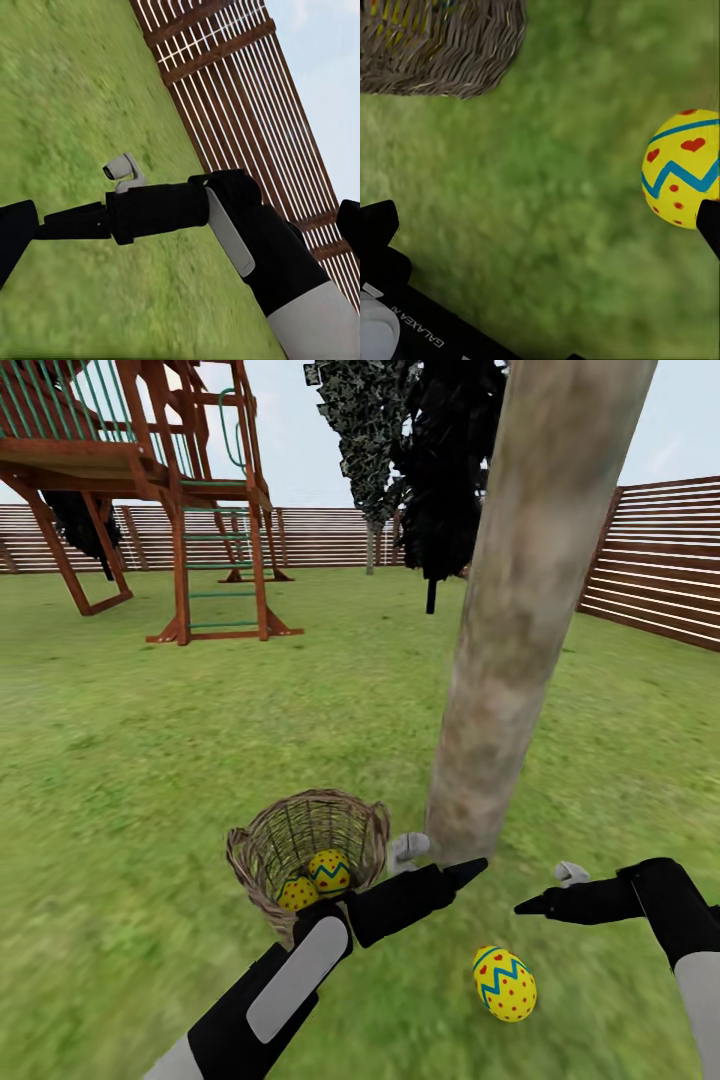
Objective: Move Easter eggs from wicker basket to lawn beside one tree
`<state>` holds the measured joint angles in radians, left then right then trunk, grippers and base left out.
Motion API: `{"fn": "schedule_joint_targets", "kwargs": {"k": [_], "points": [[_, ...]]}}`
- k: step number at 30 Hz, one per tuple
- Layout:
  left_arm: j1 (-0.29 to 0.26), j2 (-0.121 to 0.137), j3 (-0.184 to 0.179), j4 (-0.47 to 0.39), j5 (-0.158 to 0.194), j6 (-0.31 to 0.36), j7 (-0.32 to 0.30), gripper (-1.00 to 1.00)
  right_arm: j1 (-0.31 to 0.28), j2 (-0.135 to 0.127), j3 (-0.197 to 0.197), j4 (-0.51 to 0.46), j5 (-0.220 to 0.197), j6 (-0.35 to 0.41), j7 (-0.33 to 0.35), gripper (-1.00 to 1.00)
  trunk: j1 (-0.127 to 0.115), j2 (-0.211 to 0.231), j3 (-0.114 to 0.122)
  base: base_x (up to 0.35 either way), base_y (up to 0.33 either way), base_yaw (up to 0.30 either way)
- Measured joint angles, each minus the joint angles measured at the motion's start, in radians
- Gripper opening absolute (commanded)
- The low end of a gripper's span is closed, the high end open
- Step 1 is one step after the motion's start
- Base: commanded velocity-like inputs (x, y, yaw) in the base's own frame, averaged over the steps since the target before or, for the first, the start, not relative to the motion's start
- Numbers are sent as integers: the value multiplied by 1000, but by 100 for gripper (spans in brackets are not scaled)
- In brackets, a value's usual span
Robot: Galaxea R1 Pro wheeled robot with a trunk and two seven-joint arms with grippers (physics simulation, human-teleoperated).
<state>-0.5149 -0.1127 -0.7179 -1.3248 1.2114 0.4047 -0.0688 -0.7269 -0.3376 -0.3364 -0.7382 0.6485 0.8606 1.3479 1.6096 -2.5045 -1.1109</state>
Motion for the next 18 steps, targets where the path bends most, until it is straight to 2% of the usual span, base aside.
{"fn": "schedule_joint_targets", "kwargs": {"k": [18], "points": [[0, 1, 0, 1, -1, -1, 1, 100, 0, 1, 1, 0, 3, 0, 0, 100, 0, 0, 0, 0, 13, 0]]}}
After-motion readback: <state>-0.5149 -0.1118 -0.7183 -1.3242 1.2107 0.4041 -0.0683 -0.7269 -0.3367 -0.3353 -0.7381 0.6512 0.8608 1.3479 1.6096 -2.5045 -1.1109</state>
